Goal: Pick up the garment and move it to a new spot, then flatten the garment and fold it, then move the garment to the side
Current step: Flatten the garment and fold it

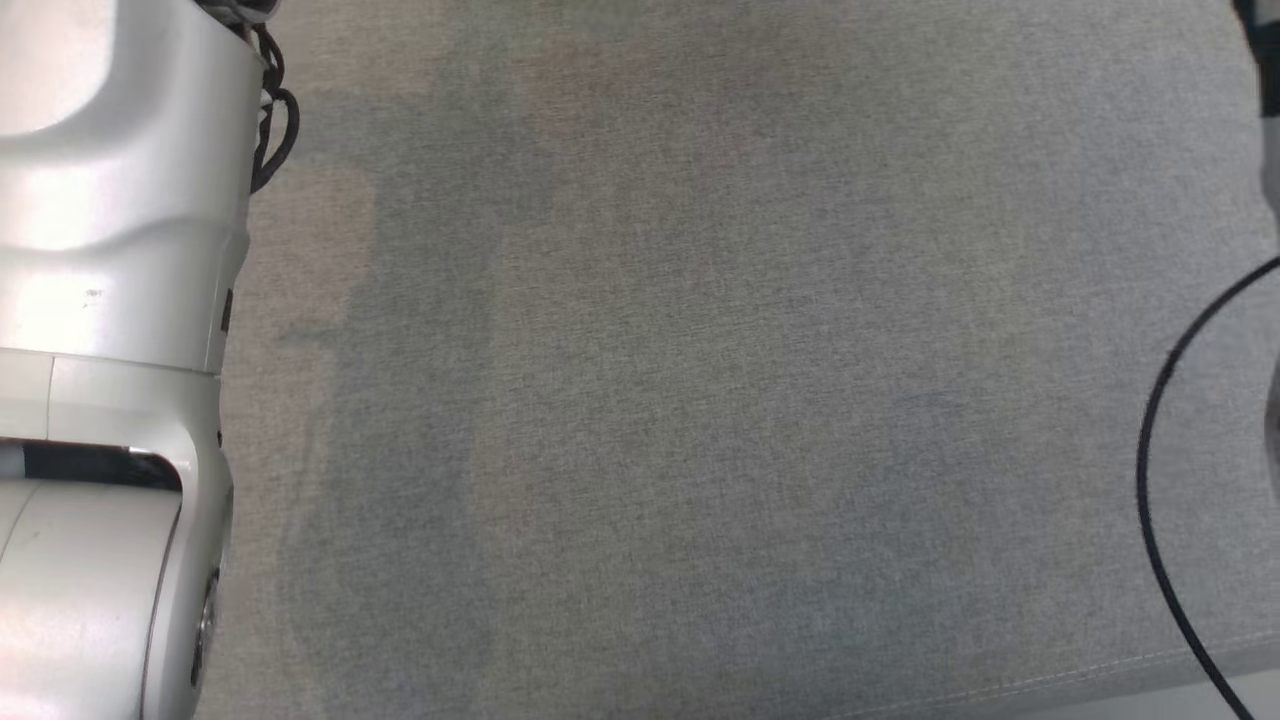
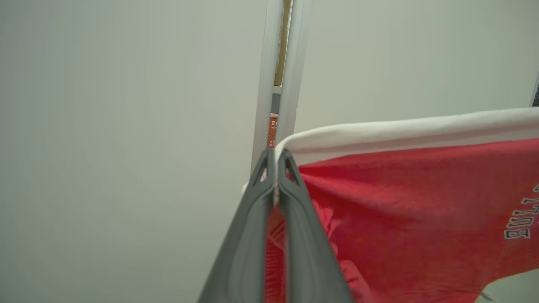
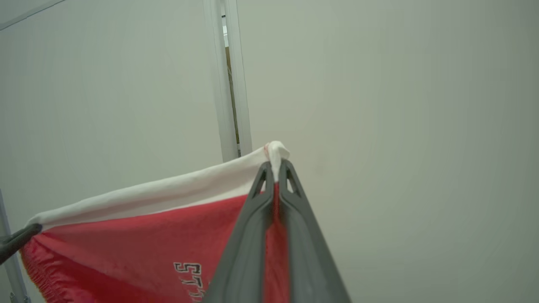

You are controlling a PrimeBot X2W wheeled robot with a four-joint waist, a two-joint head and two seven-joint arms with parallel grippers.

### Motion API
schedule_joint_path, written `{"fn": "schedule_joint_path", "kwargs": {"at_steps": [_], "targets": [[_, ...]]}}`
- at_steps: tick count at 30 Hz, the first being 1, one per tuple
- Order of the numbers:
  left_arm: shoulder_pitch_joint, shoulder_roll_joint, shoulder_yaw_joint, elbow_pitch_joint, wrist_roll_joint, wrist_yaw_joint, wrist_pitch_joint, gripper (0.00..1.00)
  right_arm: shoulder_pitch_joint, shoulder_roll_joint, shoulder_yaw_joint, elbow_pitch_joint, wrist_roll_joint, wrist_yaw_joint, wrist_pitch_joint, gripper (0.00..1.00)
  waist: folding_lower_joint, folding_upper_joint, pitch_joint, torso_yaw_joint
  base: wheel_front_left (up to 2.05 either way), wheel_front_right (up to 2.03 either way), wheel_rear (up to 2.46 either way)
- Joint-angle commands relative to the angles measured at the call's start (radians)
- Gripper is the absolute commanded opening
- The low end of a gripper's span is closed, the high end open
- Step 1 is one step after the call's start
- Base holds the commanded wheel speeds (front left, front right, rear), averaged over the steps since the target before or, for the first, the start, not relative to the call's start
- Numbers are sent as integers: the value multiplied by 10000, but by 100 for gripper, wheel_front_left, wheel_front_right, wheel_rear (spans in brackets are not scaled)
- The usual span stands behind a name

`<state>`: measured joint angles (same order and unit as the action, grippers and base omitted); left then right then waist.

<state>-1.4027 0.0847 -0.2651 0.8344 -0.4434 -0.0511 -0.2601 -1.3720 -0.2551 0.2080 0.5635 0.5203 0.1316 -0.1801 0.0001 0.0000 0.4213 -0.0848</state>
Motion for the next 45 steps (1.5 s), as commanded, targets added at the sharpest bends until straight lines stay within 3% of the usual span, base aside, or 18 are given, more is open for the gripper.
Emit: {"fn": "schedule_joint_path", "kwargs": {"at_steps": [1, 8, 12, 14, 20, 29, 35, 45], "targets": [[-65, 38, 120, 203, 172, 127, -52, 0, -192, 209, 195, 506, 98, -18, -228, 0, -1, 0, 131, -312, 0, 0, 0], [1388, -142, 755, 1024, 747, 595, -40, 0, 399, 1256, 1639, 2985, 749, -15, -754, 0, -1, 0, 672, -506, 0, 0, 0], [2173, -194, 1065, 1313, 960, 704, -41, 0, 1088, 1647, 2462, 3608, 1323, -15, -846, 0, -1, 0, 1103, -620, 0, 0, 0], [2640, -211, 1178, 1271, 1064, 518, -40, 0, 1614, 1726, 2801, 3574, 1557, -15, -853, 0, -1, 0, 1226, -600, 0, 0, 0], [4044, -287, 1325, 461, 1319, 10, -41, 0, 3563, 1318, 2676, 2050, 1750, -15, -856, 0, -1, 0, 1199, -300, 0, 0, 0], [7793, -325, 1061, -2676, 1354, -466, -40, 0, 7879, 404, 1682, -1663, 858, -13, -851, 0, -1, 0, 48, 148, 0, 0, 0], [10473, -324, 856, -4814, 1629, -348, -42, 0, 10860, 98, 804, -4096, 239, -13, -852, 0, -1, 0, -894, 266, 0, 0, 0], [13450, -131, 720, -7441, 1847, 151, 413, 0, 14389, -250, -148, -6707, -546, -18, -635, 0, -1, 0, -1819, 244, 0, 0, 0]]}}
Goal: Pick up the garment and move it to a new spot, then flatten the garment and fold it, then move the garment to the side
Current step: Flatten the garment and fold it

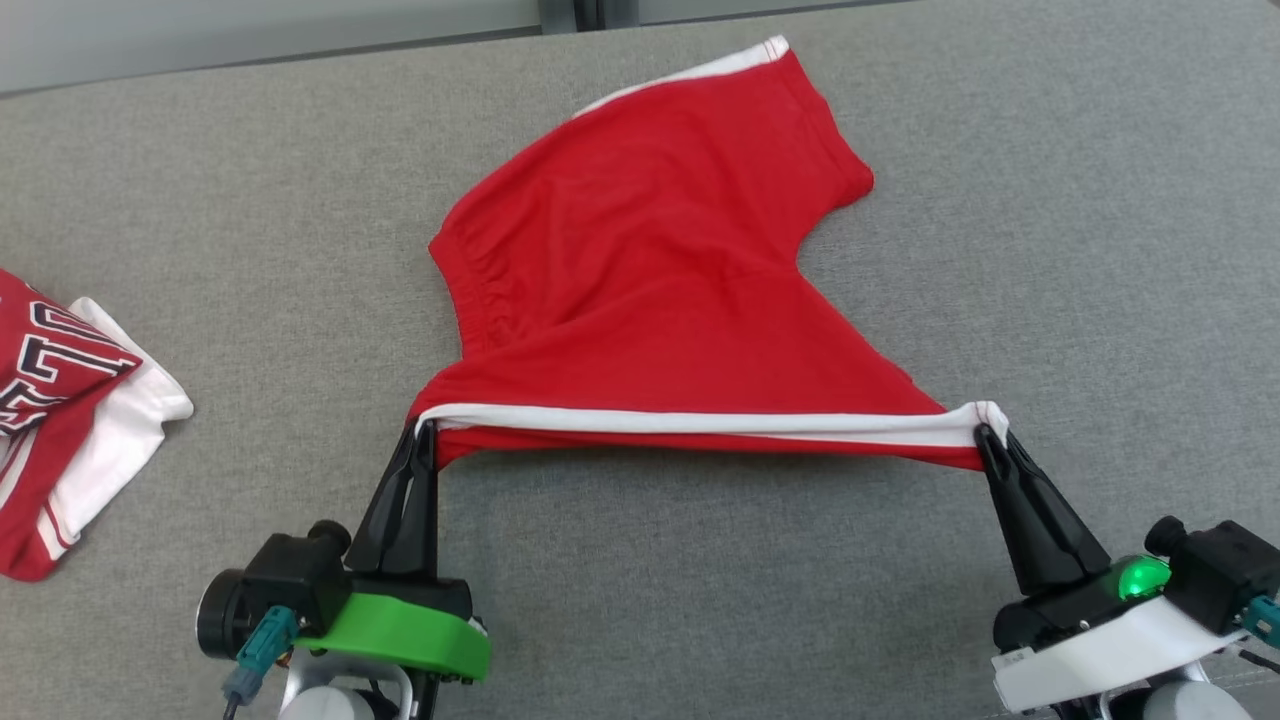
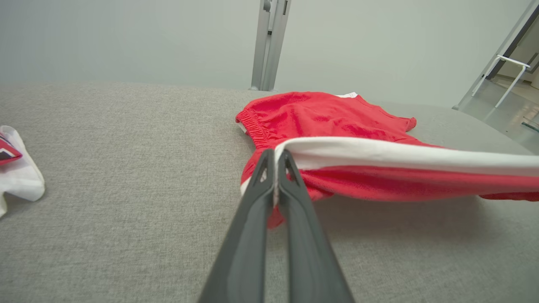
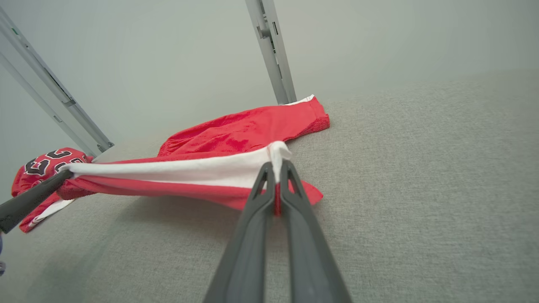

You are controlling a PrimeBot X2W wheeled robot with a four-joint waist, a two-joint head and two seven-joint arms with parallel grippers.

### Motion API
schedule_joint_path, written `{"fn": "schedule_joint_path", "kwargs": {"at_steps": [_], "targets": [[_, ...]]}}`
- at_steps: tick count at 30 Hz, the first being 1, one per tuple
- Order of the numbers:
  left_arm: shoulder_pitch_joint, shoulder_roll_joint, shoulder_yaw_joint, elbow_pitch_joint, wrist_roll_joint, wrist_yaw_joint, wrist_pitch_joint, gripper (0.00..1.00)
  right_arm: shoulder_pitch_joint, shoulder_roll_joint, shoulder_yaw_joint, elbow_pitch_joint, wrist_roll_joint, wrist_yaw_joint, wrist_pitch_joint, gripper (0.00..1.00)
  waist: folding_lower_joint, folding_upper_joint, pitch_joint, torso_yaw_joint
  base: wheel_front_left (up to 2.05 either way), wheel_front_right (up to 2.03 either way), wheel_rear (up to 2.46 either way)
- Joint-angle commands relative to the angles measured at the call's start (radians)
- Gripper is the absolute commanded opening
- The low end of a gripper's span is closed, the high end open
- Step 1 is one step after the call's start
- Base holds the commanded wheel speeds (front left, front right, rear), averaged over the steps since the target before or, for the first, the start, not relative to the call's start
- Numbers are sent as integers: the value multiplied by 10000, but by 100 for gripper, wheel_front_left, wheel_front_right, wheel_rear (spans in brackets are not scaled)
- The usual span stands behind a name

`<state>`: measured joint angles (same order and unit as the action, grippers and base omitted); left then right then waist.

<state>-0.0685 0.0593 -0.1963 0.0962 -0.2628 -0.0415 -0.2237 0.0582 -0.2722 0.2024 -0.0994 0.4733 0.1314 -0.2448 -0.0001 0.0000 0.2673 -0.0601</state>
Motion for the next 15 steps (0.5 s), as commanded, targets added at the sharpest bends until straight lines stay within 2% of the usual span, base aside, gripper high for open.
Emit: {"fn": "schedule_joint_path", "kwargs": {"at_steps": [1, 7, 11, 15], "targets": [[275, 143, 1, -287, 41, 89, 193, 0, 230, -130, -182, -257, -117, -16, 99, 0, 1, 0, -312, -12, 0, 0, 0], [493, 345, -165, -1235, -29, 97, 1050, 0, 491, -273, -795, -902, -250, -16, 598, 0, 1, 0, -264, 44, 0, 0, 0], [-235, 370, -268, -1153, -90, -47, 1352, 0, -174, -185, -1055, -775, -177, -18, 664, 0, 1, 0, 91, 175, 0, 0, 0], [-1284, 353, -315, -697, -157, -160, 1689, 0, -1623, -342, -1042, -151, -6, -18, 663, 0, 1, 0, 804, 254, 0, 0, 0]]}}
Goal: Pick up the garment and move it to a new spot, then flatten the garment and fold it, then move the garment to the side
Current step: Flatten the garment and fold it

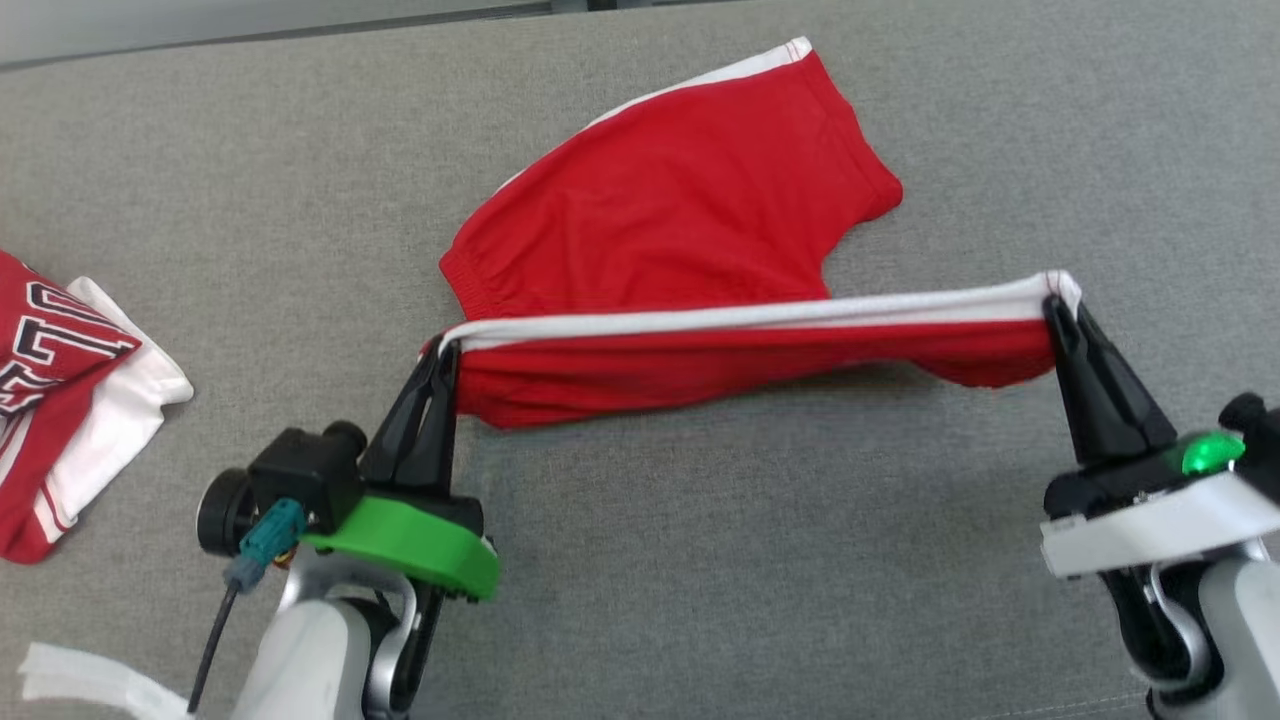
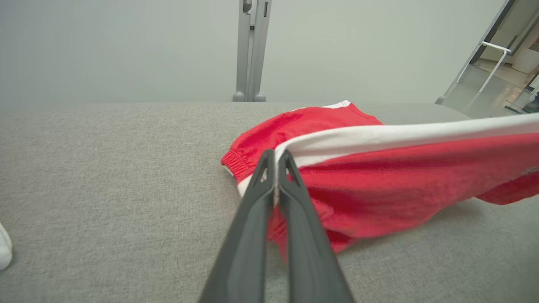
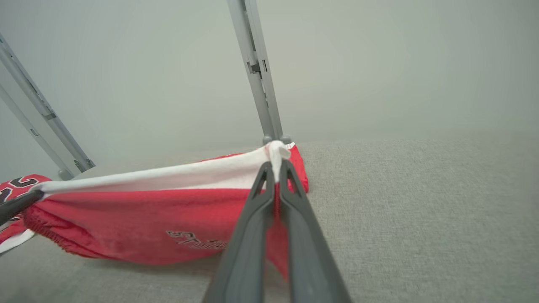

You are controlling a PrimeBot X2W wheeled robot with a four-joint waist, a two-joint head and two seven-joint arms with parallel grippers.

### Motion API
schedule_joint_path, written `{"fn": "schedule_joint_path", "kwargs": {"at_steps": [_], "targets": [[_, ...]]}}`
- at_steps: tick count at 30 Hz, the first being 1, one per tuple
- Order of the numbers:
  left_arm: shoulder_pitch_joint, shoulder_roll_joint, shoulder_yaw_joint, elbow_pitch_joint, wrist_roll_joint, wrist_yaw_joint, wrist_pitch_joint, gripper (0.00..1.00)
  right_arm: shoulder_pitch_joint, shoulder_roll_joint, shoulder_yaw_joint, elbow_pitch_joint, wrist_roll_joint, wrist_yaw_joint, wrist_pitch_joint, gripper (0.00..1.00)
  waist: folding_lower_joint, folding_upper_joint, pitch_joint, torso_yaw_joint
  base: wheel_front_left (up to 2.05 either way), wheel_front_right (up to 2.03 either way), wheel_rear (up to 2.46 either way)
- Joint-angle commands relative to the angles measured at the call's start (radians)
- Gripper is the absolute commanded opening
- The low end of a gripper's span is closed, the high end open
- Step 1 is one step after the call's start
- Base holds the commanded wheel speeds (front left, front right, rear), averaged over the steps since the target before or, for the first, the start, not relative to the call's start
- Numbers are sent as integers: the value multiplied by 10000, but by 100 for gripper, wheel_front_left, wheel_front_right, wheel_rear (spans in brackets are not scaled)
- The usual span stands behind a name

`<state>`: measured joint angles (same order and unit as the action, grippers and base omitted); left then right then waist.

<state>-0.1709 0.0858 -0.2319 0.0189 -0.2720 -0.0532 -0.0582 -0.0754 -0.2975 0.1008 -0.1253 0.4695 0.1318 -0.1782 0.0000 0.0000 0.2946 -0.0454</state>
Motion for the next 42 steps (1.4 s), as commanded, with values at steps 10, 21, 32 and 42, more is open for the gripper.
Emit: {"fn": "schedule_joint_path", "kwargs": {"at_steps": [10, 21, 32, 42], "targets": [[-3627, -116, -342, 1904, -170, -350, 70, 0, -5234, -1438, 1000, 3278, 952, -21, 218, 0, 0, 0, 2507, 941, 0, 0, 0], [-6384, -324, -1082, 4525, -738, -329, -982, 0, -9440, -2048, 3259, 6929, 1916, -20, 81, 0, 0, 0, 3680, 1822, 0, 0, 0], [-6970, -332, -2074, 5839, -1383, -220, -1558, 100, -10443, -1897, 4860, 8585, 2502, -17, -637, 100, 0, 0, 3617, 1753, 0, 0, 0], [-5934, -106, -1162, 4215, -939, 863, -2071, 100, -8536, -1250, 2281, 6195, 608, -18, -866, 100, 0, 0, 2750, 1044, 0, 0, 0]]}}
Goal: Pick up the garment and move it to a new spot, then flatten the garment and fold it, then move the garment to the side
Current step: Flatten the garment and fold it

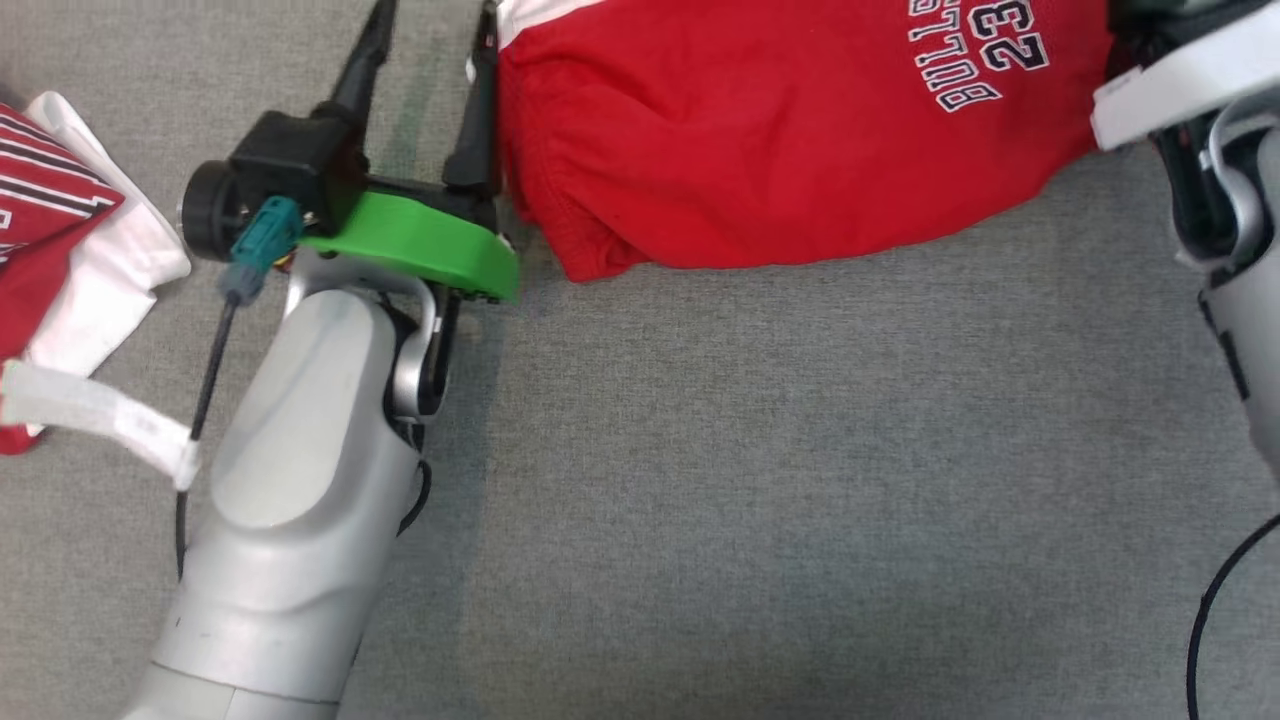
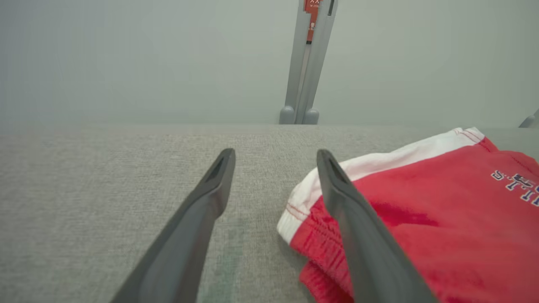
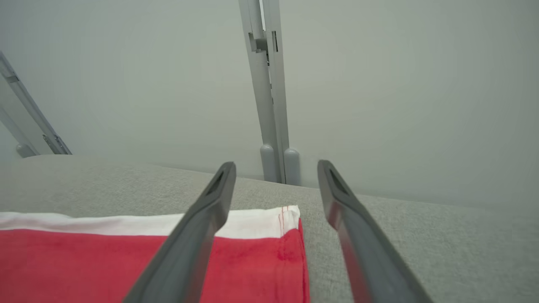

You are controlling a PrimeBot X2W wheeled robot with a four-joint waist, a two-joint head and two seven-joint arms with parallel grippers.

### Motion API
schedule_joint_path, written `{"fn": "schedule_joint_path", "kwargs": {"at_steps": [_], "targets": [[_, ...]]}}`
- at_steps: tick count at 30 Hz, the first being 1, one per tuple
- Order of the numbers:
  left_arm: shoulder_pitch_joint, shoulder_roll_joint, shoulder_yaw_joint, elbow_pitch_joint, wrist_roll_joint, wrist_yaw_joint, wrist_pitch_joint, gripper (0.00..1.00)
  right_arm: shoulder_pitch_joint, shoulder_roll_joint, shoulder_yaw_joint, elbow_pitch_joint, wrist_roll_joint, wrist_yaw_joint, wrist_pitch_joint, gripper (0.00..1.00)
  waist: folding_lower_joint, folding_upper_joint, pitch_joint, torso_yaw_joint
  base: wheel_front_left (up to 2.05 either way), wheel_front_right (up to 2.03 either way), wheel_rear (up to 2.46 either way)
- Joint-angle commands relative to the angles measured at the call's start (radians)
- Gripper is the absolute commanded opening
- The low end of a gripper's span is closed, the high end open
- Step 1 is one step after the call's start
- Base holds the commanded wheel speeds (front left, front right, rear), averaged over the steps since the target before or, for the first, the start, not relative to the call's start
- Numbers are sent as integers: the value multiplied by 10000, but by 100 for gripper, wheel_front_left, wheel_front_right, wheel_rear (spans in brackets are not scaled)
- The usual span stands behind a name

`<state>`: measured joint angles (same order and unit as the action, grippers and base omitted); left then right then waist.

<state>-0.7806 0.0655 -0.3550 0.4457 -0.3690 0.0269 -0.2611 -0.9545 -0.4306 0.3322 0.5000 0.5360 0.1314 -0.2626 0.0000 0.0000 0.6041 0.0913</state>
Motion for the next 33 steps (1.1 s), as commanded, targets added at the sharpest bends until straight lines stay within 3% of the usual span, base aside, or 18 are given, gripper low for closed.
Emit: {"fn": "schedule_joint_path", "kwargs": {"at_steps": [1, 8, 18, 24, 33], "targets": [[369, 99, 271, -342, 99, 140, -43, 100, 553, 213, -326, -418, -308, -15, -23, 100, 0, 0, -450, -395, 0, 0, 0], [1712, 413, 1382, -1923, 822, 586, -41, 100, 2961, 1264, -1801, -2534, -1582, -15, -26, 100, 0, 0, -1214, -1002, 0, 0, 0], [3674, 721, 2104, -2984, 1322, 628, -45, 100, 5750, 2216, -2502, -3947, -2042, -15, -26, 100, 0, 0, -2209, -1620, 0, 0, 0], [4716, 624, 2172, -3248, 1380, 724, -45, 100, 6756, 2424, -2559, -4339, -2152, -15, -28, 100, 0, 0, -2512, -1743, 0, 0, 0], [5179, 478, 2035, -3168, 1318, 750, -46, 100, 7060, 2314, -2615, -4386, -2155, -15, -28, 100, 0, 0, -2677, -1679, 0, 0, 0]]}}
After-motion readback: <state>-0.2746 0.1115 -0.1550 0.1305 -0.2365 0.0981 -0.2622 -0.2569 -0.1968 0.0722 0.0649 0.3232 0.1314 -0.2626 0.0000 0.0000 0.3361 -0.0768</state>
